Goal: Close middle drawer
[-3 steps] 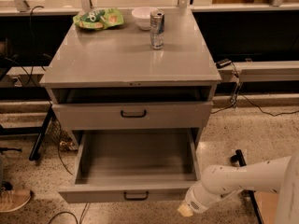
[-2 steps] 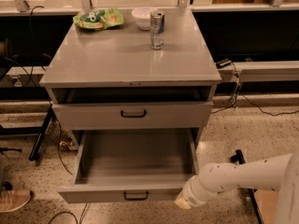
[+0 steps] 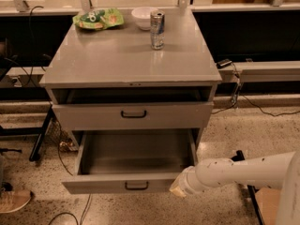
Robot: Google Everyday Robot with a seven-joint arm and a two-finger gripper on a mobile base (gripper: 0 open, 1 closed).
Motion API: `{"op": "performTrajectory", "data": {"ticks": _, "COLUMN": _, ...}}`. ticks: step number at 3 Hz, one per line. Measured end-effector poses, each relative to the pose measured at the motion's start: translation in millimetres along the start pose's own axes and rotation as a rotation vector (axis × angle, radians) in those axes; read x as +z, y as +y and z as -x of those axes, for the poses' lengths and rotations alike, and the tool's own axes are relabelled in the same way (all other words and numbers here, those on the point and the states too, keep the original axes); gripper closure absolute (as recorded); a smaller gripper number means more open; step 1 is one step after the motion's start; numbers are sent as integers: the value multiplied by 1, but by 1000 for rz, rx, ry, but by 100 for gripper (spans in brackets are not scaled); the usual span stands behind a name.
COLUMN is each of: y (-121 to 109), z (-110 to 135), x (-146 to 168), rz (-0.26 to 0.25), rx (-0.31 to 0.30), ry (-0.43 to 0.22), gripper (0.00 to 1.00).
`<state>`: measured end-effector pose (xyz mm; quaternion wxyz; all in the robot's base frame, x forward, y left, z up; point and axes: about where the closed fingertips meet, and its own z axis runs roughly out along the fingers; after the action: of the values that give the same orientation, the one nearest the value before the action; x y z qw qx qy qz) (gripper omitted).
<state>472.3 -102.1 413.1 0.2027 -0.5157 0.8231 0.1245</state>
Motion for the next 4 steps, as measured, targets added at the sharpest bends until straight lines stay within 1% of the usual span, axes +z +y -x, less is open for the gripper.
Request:
{"op": "performTrajectory", "data": {"ticks": 1, "y": -1, "z": 2, "x": 1, "rz": -4, "rx": -6, "ry": -5, "gripper": 100}}
{"op": "performTrajectory", "data": {"ticks": 2, "y": -23, "z": 33, "x": 17, "rz": -31, "rx": -76, "ry": -68, "gripper": 100}}
{"op": "performTrajectory", "data": {"ticks": 3, "y": -23, "z": 33, "x": 17, "rz": -31, "rx": -76, "ry": -68, "gripper": 100}}
{"op": "performTrajectory", "data": {"ticks": 4, "y": -37, "z": 27, "x": 19, "rz": -94, "rx": -61, "ry": -79, "gripper": 100}}
